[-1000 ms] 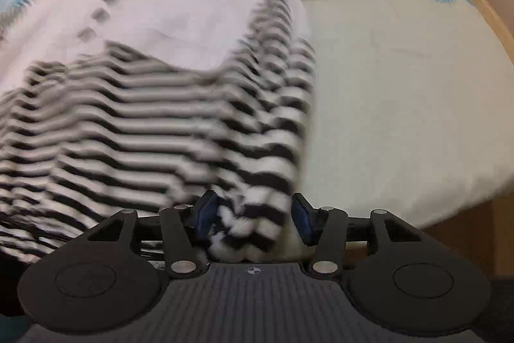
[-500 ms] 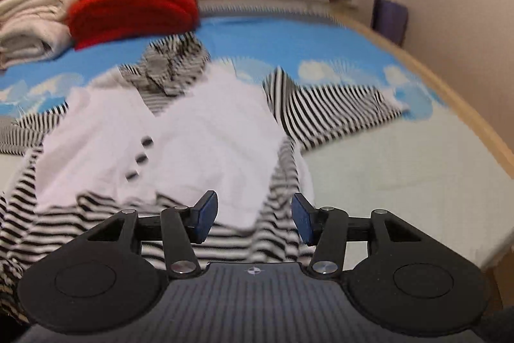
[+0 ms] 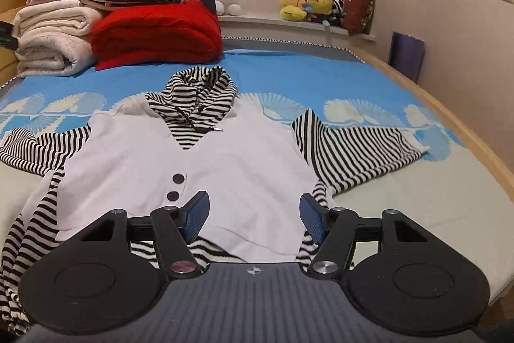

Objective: Fold small clothes

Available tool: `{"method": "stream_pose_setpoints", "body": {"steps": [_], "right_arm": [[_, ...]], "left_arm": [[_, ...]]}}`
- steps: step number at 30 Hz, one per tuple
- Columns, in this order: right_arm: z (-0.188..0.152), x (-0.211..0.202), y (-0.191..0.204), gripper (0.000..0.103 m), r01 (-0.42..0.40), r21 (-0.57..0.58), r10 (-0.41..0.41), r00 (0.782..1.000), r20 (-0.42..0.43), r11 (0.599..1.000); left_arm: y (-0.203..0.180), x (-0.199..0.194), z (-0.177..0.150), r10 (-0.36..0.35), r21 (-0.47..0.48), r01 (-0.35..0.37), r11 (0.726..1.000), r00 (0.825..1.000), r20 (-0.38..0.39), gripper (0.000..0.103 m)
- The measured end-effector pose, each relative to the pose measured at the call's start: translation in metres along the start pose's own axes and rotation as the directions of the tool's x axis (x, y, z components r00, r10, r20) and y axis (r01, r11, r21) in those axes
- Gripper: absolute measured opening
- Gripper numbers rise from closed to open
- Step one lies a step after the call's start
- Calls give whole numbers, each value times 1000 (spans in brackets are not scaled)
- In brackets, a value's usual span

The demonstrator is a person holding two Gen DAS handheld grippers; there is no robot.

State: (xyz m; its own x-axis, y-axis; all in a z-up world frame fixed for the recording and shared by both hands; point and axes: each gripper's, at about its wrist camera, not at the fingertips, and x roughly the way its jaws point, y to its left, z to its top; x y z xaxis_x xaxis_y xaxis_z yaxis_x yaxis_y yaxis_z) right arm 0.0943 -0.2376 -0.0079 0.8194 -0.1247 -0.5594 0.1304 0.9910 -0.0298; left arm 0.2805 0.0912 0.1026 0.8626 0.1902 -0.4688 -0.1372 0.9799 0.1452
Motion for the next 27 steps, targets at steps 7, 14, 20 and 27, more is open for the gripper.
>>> {"method": "stream_pose_setpoints", "body": {"steps": [7,14,20,27], "right_arm": [[20,6,15,64,-5,-28,5,1000,-4,1000],[75,32,45,63,-37,-70,39,999,30,997],[128,61,63,62,-52,-35,56,988,144,998],[145,109,70,62,-125,-31,128,982,140,992]], "left_arm": [[12,56,-10,-63,-45,59,997,994,-94,48],[36,73,-22,-49,-99,36,994,990,-133,42],[45,82,-32,-18,-103,-1,995,984,-179,42],[65,110,-49,-81,-224,17,974,956,-281,42]]}}
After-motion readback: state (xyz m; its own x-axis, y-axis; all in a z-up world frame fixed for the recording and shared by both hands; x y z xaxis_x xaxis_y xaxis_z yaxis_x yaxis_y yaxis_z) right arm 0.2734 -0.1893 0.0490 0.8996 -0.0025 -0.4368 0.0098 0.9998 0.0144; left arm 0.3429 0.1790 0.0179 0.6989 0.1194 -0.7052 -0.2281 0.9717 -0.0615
